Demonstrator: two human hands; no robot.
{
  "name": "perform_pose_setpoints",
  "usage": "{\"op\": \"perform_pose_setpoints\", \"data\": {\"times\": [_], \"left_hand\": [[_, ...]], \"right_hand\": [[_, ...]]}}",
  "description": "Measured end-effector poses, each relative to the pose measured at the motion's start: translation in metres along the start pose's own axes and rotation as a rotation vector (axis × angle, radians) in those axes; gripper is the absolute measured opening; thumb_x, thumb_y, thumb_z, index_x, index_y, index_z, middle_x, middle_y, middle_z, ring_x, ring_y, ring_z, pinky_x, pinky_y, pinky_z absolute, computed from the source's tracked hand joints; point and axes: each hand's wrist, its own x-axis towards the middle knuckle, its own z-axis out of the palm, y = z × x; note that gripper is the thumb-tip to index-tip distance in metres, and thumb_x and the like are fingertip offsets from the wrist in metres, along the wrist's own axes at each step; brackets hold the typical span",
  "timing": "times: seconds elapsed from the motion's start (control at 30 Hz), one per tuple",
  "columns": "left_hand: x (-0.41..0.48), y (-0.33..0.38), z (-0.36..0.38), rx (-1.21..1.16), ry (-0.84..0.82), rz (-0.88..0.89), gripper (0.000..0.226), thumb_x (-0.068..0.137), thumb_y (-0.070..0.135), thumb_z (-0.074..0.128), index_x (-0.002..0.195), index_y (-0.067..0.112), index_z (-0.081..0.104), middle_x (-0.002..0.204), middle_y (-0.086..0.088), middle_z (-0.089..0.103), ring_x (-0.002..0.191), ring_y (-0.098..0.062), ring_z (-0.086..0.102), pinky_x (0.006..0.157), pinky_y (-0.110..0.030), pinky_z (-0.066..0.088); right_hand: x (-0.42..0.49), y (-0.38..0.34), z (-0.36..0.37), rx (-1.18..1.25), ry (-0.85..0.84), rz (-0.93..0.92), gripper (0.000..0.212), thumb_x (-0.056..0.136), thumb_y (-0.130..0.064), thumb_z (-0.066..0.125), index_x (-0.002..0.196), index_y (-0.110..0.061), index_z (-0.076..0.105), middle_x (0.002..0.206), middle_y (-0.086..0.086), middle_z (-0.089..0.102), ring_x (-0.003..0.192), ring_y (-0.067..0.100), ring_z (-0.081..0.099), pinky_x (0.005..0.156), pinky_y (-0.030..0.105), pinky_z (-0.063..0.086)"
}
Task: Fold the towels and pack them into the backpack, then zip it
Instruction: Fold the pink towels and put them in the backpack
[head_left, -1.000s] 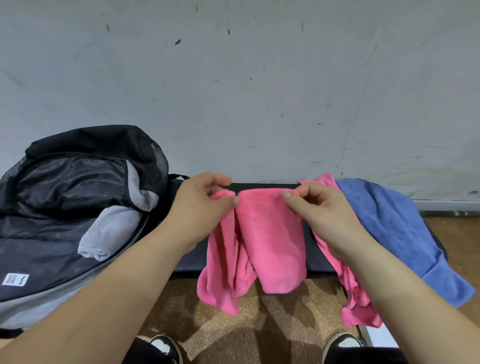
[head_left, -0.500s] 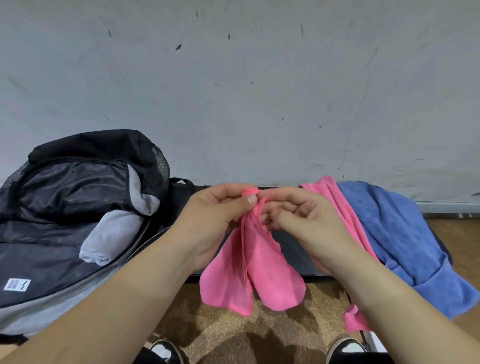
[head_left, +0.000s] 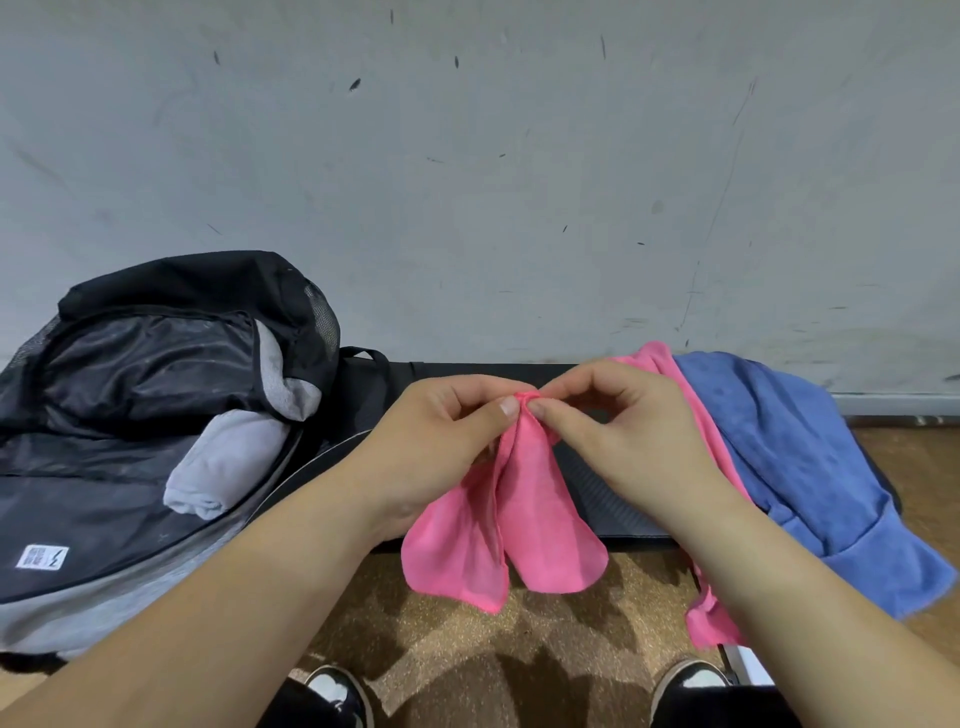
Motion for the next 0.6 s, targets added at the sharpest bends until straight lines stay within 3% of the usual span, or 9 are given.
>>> {"op": "perform_pose_setpoints", "data": {"times": [0.13,0.27,0.4,0.47,0.53,0.6], "left_hand": [[-0.002,0.001,-0.001,0.051,-0.037,0.003,0.023,0.106,0.007,0.056,0.115,0.008,0.078,0.11,-0.01,0.08,0.104,-0.017,0.075,0.087,-0.025,0.057],[-0.005,0.004,-0.002,0.047,-0.054,0.002,0.024,0.106,0.005,0.055,0.114,0.007,0.078,0.109,-0.014,0.08,0.099,-0.018,0.074,0.088,-0.026,0.06],[-0.008,0.006,-0.001,-0.002,-0.085,0.052,0.018,0.098,0.009,0.069,0.113,0.003,0.076,0.112,-0.022,0.077,0.104,-0.032,0.072,0.097,-0.039,0.055],[-0.011,0.009,0.001,0.046,-0.089,0.1,0.024,0.088,0.004,0.08,0.111,0.003,0.075,0.111,-0.016,0.079,0.109,-0.029,0.075,0.1,-0.036,0.059],[-0.013,0.01,0.004,0.158,-0.055,0.139,0.028,0.082,0.0,0.085,0.107,0.009,0.075,0.104,-0.005,0.081,0.099,-0.015,0.077,0.091,-0.029,0.061],[-0.015,0.009,0.007,0.258,0.012,0.168,0.025,0.084,-0.001,0.082,0.102,0.015,0.076,0.096,0.0,0.081,0.084,-0.007,0.074,0.079,-0.023,0.06]], "right_hand": [[0.0,0.002,-0.001,-0.169,-0.021,-0.186,0.006,0.085,-0.01,0.084,0.089,-0.013,0.081,0.093,-0.006,0.079,0.094,0.01,0.074,0.086,0.035,0.059],[0.001,0.003,-0.001,-0.077,-0.082,-0.024,0.014,0.085,-0.014,0.084,0.097,-0.019,0.078,0.089,-0.01,0.079,0.092,0.008,0.075,0.089,0.038,0.06],[0.002,0.001,0.001,0.0,-0.153,0.014,0.03,0.09,-0.015,0.08,0.119,-0.019,0.072,0.101,-0.006,0.081,0.108,0.009,0.073,0.102,0.041,0.056],[0.001,-0.002,0.0,0.029,-0.169,0.015,0.019,0.091,-0.013,0.079,0.109,-0.018,0.077,0.098,-0.001,0.081,0.1,0.015,0.076,0.094,0.042,0.06],[0.0,-0.008,-0.003,0.046,-0.146,0.06,0.011,0.089,-0.016,0.081,0.098,-0.021,0.081,0.086,0.006,0.079,0.082,0.016,0.076,0.079,0.04,0.064],[-0.003,-0.014,-0.004,0.031,-0.12,0.073,0.006,0.087,-0.017,0.083,0.091,-0.021,0.083,0.079,0.01,0.076,0.067,0.008,0.065,0.063,0.026,0.056]]}}
